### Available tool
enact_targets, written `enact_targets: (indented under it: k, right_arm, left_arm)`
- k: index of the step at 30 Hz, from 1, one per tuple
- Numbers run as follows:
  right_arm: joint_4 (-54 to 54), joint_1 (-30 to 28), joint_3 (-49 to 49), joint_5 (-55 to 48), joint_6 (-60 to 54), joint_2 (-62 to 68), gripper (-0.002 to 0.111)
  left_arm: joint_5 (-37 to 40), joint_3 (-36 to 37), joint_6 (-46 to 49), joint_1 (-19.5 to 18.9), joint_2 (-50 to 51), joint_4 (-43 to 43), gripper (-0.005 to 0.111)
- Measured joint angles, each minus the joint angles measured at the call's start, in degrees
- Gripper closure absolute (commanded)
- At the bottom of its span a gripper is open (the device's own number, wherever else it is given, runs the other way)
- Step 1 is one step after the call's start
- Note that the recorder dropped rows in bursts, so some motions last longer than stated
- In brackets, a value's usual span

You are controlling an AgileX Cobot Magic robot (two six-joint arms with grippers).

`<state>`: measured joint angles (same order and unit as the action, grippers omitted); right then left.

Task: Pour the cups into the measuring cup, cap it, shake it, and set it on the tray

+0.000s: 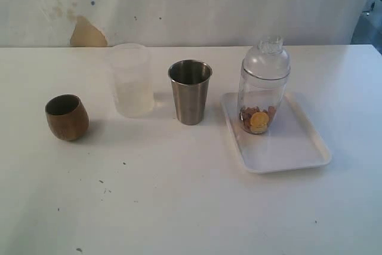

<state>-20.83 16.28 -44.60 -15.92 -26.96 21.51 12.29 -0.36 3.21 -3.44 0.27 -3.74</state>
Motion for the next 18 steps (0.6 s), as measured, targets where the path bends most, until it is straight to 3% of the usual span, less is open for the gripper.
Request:
enact_targets:
  k: [18]
  right_arm:
    - [-2.14, 3.16, 0.00, -0.36, -0.09, -7.52, 0.108]
  left_arm:
    - [0.00, 0.00, 0.00, 0.00, 0.00, 0.00, 0.107]
